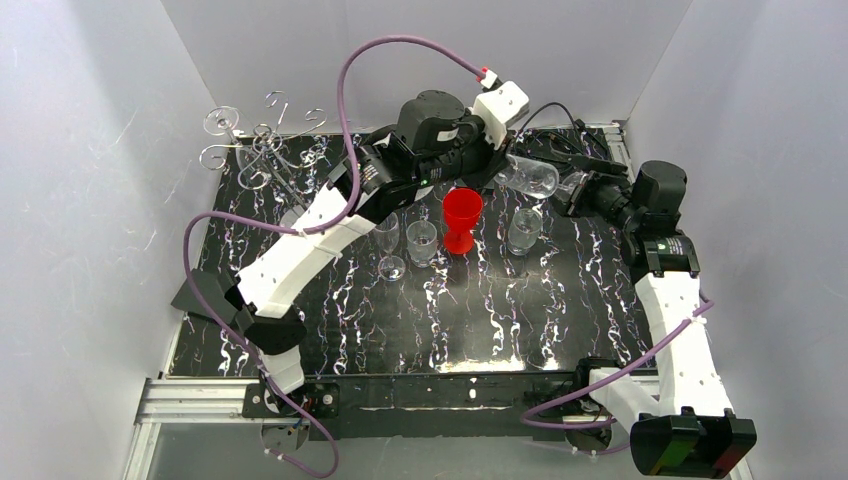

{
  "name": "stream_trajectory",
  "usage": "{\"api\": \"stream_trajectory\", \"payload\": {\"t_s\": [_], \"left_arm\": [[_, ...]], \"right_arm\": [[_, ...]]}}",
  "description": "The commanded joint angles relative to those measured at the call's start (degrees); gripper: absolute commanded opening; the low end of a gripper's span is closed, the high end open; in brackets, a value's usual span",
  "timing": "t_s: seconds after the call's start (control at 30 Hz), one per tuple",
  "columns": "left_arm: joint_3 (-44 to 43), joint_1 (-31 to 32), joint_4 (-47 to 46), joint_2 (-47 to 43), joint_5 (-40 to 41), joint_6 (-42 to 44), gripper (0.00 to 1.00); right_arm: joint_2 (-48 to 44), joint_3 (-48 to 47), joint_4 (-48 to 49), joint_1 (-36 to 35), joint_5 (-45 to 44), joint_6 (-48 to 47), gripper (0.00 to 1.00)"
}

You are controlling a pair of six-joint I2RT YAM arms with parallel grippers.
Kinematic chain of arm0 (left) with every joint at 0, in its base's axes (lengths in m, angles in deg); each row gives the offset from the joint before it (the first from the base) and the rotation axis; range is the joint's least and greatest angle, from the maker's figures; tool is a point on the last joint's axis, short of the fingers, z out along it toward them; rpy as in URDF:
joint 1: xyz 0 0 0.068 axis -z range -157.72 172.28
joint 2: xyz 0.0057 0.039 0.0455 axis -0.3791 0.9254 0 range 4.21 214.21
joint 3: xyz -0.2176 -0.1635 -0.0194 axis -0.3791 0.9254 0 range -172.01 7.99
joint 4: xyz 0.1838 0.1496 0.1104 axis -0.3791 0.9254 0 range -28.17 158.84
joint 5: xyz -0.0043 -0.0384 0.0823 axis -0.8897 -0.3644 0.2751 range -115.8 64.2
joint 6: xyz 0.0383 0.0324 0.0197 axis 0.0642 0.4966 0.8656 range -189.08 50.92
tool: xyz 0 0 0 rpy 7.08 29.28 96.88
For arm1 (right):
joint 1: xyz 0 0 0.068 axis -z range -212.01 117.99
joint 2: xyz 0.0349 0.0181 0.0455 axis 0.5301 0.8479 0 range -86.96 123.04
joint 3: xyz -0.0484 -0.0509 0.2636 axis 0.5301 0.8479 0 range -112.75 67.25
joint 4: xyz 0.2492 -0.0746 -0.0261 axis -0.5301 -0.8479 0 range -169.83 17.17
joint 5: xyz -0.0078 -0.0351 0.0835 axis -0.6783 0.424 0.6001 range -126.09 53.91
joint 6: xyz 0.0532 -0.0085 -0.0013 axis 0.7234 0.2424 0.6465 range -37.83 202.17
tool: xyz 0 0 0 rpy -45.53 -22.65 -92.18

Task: Take the wine glass off the wine glass rack
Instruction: Place the wine glass at the center of the board.

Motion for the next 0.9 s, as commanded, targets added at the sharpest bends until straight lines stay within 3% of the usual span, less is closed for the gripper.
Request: {"api": "stream_trajectory", "payload": {"t_s": [0.0, 0.87], "left_arm": [[-3.72, 0.24, -1.56, -0.13, 3.67, 3.88, 0.00], [-6.35, 0.28, 2.26, -1.75, 6.85, 10.40, 0.00]], "right_arm": [[-1.64, 1.37, 4.28, -0.21, 1.11, 1.25, 0.67], [-1.64, -1.83, 1.18, -0.21, -1.35, -6.18, 0.68]]}}
